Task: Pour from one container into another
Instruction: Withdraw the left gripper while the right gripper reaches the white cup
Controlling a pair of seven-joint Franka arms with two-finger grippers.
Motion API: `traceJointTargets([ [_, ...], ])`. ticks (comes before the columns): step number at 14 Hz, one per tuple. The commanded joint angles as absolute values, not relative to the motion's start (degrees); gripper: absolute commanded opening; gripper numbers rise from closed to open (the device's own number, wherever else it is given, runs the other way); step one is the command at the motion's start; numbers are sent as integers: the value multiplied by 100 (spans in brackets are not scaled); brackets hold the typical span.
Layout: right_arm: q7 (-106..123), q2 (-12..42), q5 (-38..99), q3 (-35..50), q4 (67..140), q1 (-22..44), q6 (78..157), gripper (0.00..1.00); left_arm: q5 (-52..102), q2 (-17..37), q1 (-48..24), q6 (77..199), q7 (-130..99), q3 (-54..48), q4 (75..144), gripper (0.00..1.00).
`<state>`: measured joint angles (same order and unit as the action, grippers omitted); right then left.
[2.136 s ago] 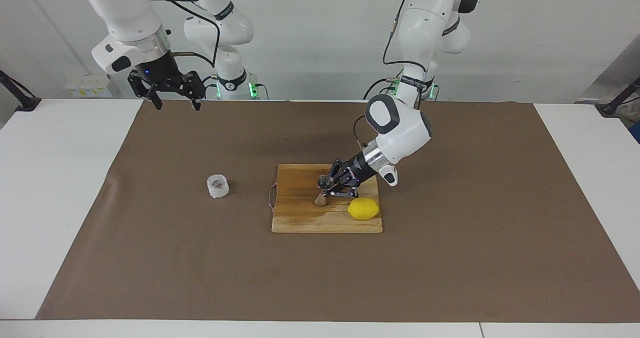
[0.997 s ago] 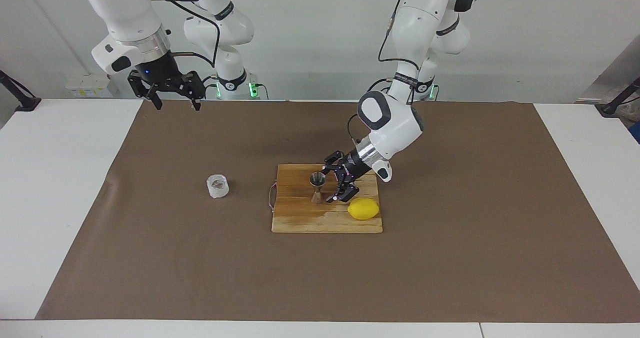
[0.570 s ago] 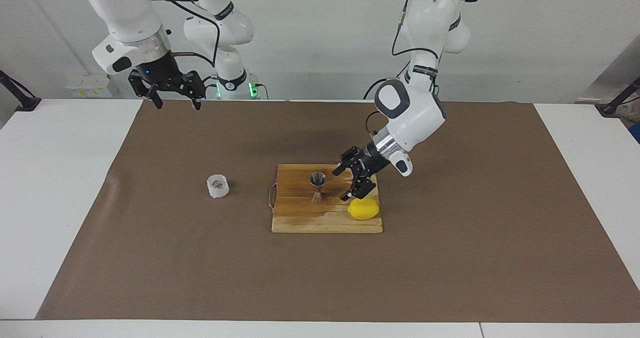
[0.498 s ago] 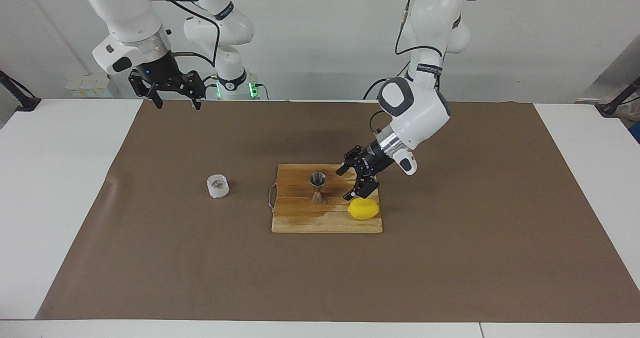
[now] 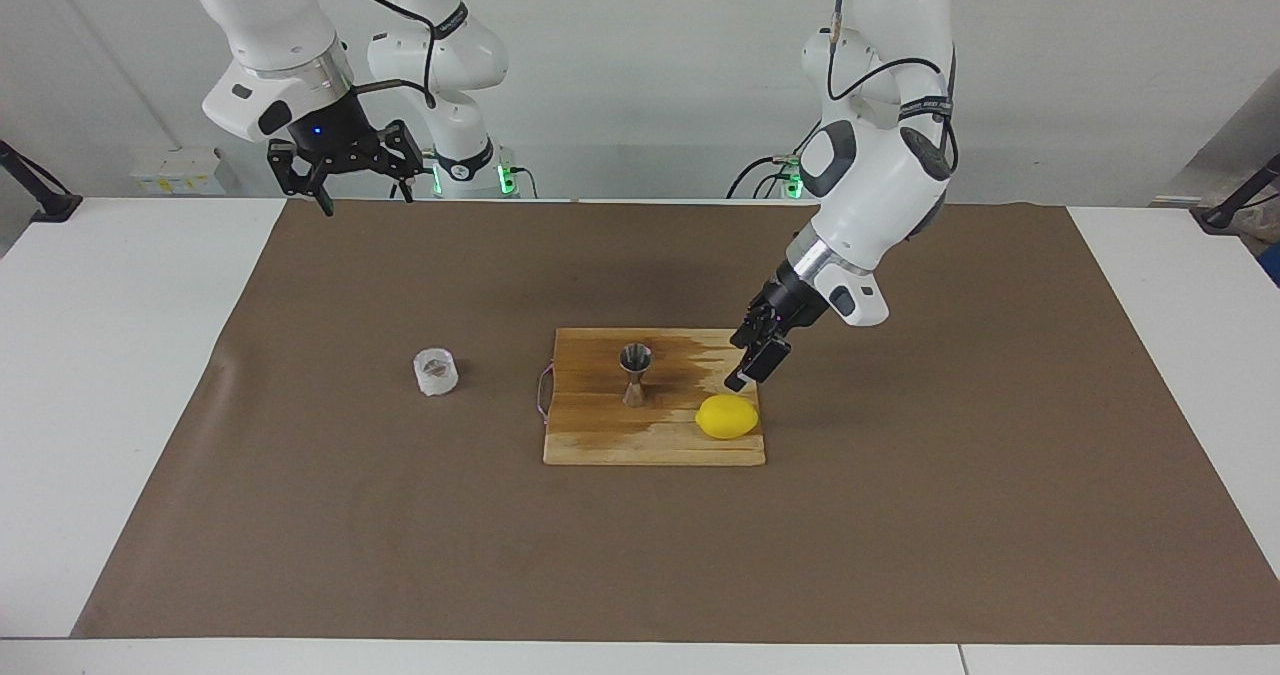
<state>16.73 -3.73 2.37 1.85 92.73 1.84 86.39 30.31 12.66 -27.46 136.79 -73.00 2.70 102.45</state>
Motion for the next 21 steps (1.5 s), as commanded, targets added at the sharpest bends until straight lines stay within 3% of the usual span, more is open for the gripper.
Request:
traceJointTargets([
  [1, 3159, -527, 536, 176, 9737, -25, 9060, 100, 2646, 1318, -2462, 13448, -7198, 272, 9828, 100],
  [4, 4670, -493, 754, 167, 10168, -201, 9684, 100, 1910, 1310, -2286, 12974, -6928, 264, 9581, 100],
  [9, 7547, -18, 1563, 158, 10625, -588, 10476, 100, 1592, 994, -2066, 12158, -4471, 334, 9703, 100],
  [15, 10376, 790, 2915, 158, 11081, -949, 10906, 100, 493, 36, -1337, 11471, -1437, 387, 10449, 100],
  [21, 11819, 1019, 3787, 158, 11706, -1002, 11399, 100, -34, 97, -589, 10364, 621, 387, 9634, 100],
])
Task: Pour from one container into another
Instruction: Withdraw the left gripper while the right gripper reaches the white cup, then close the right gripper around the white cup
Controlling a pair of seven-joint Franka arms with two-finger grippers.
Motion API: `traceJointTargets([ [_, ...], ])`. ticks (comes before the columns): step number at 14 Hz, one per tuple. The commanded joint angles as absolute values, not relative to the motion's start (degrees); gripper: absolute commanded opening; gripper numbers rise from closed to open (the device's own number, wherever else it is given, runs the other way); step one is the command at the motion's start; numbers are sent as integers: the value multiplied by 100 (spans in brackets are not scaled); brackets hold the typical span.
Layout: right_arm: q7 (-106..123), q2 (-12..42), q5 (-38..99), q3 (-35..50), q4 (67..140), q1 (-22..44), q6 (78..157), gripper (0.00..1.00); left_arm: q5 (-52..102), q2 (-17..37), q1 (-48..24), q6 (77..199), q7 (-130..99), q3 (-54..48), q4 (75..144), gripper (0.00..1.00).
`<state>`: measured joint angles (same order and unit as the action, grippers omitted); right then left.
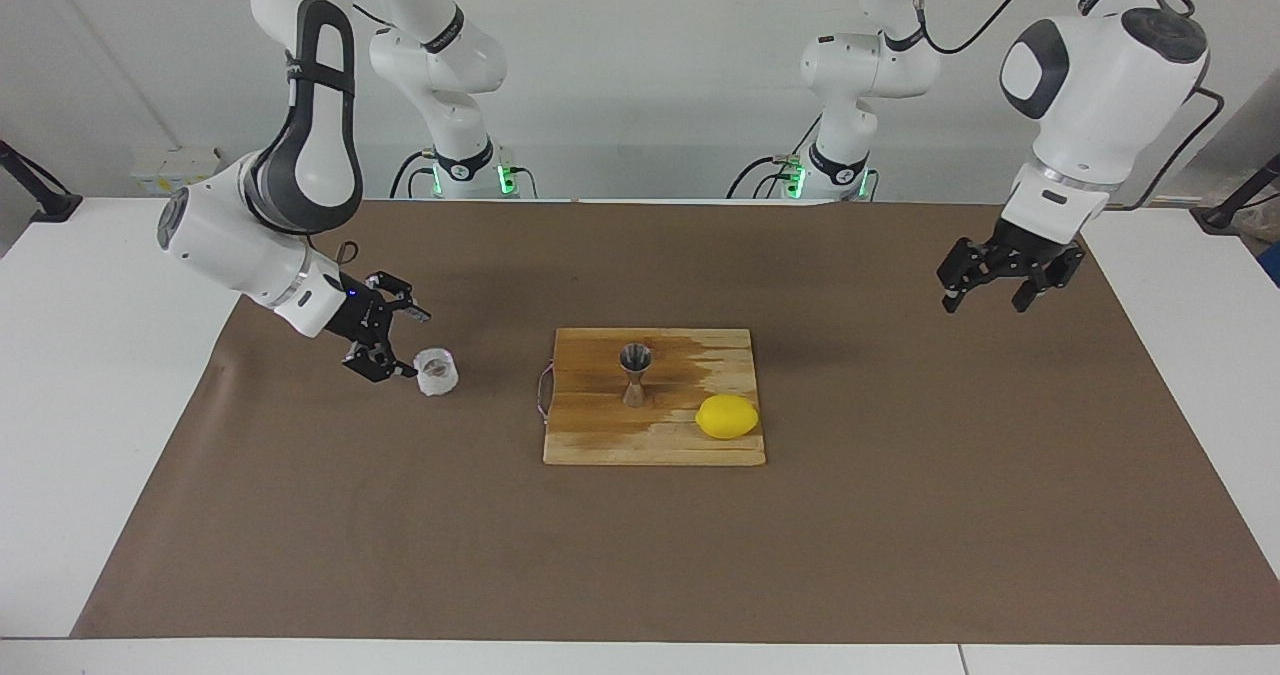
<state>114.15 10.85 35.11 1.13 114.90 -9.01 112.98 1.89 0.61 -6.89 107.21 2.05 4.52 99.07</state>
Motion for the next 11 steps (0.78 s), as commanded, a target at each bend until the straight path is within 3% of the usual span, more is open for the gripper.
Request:
traceJointTargets([
  [1, 11987, 1028, 3962, 158, 11777, -1054, 11399, 100, -140, 114, -528, 10197, 755, 378, 9520, 100],
  [3, 12163, 1124, 4200, 158, 11935, -1134, 11408, 100, -141, 18, -466, 9976, 869, 387, 9597, 100],
  [7, 12963, 1915, 4982, 158, 11936, -1345, 11408, 100, -114, 26, -422, 9660, 1028, 422, 9492, 100],
  [11, 13262, 1942, 5045, 167, 11918, -1301, 11522, 100, 26, -17, -431, 9422, 1020, 422, 9527, 100],
])
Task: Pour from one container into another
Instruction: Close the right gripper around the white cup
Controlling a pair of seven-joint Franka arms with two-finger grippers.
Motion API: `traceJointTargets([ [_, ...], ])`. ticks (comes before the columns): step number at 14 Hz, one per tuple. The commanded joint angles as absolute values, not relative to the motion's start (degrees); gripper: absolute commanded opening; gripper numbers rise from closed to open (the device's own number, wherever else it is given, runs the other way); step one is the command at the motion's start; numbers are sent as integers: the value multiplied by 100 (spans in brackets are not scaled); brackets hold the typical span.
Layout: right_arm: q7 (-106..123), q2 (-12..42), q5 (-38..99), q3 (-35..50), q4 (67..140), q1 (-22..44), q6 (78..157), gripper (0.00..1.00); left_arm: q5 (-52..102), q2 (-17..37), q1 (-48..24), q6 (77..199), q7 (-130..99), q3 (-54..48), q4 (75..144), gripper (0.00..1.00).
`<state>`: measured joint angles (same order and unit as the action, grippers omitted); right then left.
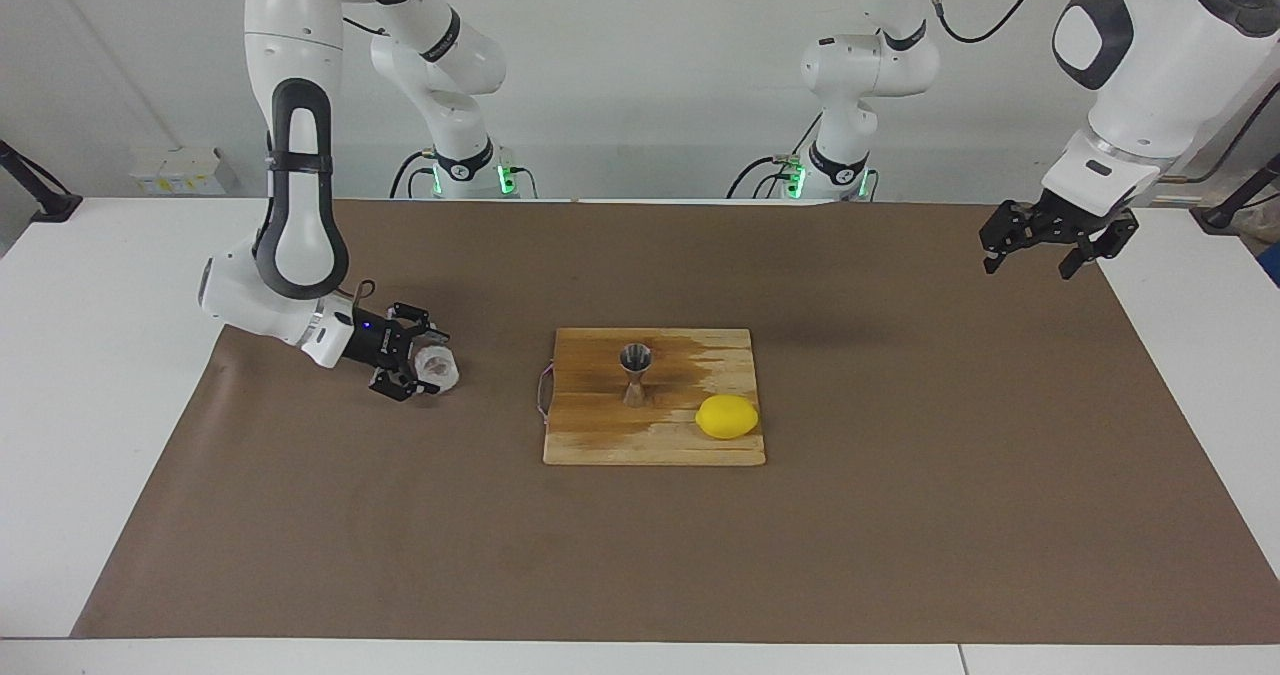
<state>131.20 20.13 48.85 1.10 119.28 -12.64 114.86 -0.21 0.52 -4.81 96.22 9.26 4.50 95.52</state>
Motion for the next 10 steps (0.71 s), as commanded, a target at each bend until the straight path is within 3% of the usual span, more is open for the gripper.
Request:
traceJointTargets([
  [1, 13306, 1951, 5106, 167, 11918, -1283, 11549, 100, 18, -44, -439, 9370, 1011, 422, 9536, 100],
  [2, 13385, 1951, 5115, 167, 11918, -1275, 11592, 98, 18, -61, -466, 9326, 993, 404, 9545, 100],
  [4, 13430, 1951, 5115, 167, 11918, -1266, 11646, 53, 18, -79, -536, 9351, 949, 396, 9562, 100],
  [7, 13421, 1960, 5124, 193, 11883, -1178, 11654, 20, 18, -79, -536, 9343, 949, 361, 9562, 100],
  [8, 13386, 1960, 5124, 193, 11848, -1160, 11654, 13, 18, -79, -536, 9351, 949, 360, 9562, 100],
  [10, 13072, 1951, 5124, 219, 11752, -1134, 11637, 12, 18, -79, -536, 9351, 949, 360, 9562, 100],
])
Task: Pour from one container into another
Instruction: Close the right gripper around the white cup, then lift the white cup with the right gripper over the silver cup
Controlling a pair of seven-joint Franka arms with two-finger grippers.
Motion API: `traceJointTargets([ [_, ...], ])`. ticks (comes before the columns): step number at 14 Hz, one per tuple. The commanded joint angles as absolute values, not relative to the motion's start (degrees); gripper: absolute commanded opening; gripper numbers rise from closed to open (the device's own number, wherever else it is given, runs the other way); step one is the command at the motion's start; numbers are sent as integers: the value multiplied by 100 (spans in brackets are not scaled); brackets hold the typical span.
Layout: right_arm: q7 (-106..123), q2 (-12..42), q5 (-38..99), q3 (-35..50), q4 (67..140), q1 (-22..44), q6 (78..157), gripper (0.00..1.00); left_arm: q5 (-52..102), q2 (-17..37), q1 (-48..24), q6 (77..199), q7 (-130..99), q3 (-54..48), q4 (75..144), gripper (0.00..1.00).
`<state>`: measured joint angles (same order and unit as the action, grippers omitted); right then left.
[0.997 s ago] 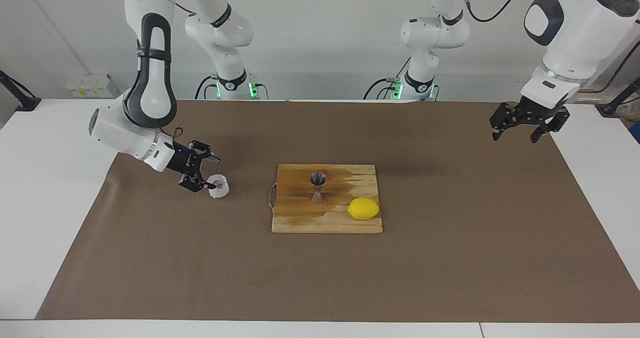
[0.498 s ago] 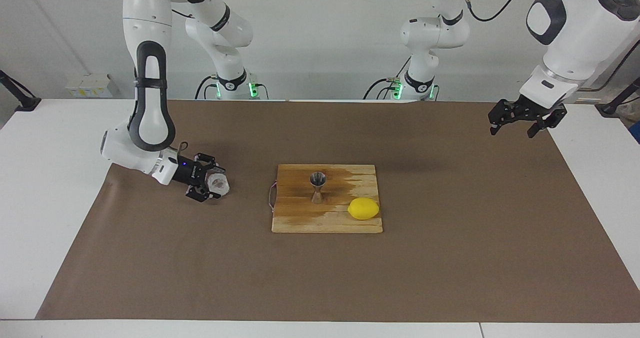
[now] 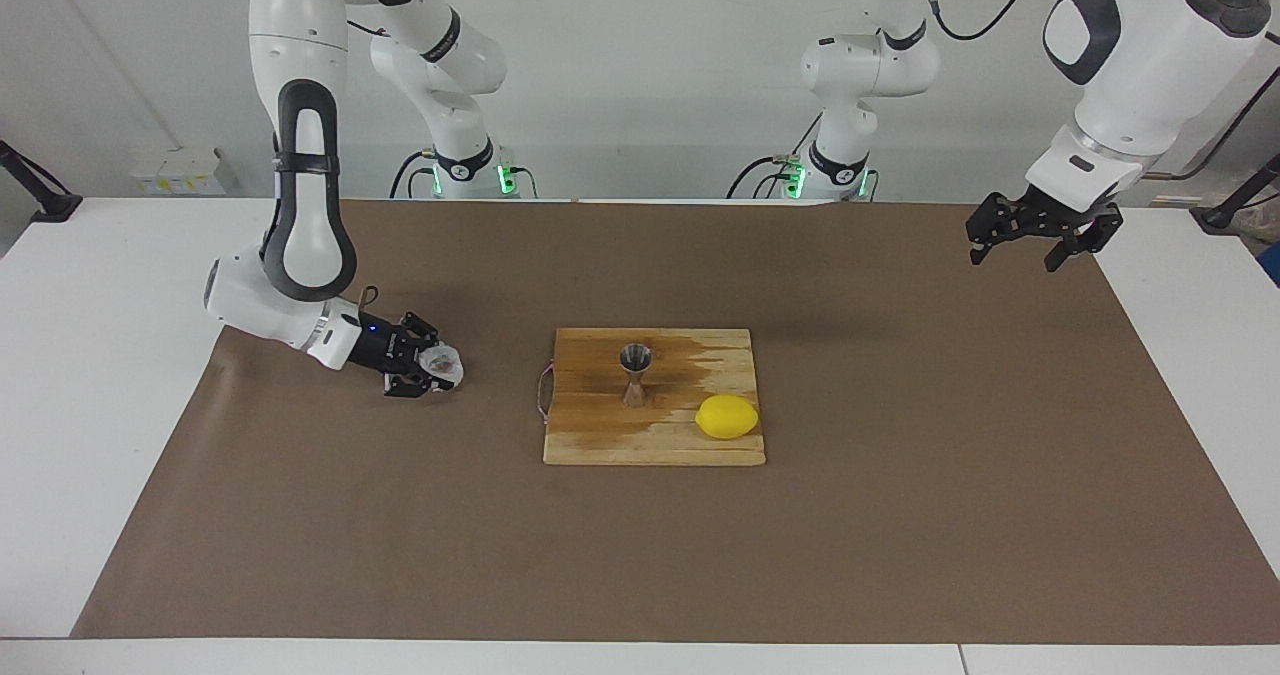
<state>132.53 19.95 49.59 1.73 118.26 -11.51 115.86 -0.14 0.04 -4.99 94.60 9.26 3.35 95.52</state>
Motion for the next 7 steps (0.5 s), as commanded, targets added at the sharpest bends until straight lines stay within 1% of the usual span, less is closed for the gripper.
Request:
traceJointTargets([
  [1, 12687, 1925, 5115, 272, 11699, -1099, 11628, 12, 18, -79, -536, 9378, 949, 360, 9562, 100],
  [3, 11922, 1767, 5054, 308, 11515, -731, 11654, 12, 18, -88, -519, 9334, 993, 352, 9571, 100],
  [7, 10366, 1661, 5054, 316, 11181, 42, 11776, 12, 18, -220, -580, 9360, 958, 308, 9703, 100],
])
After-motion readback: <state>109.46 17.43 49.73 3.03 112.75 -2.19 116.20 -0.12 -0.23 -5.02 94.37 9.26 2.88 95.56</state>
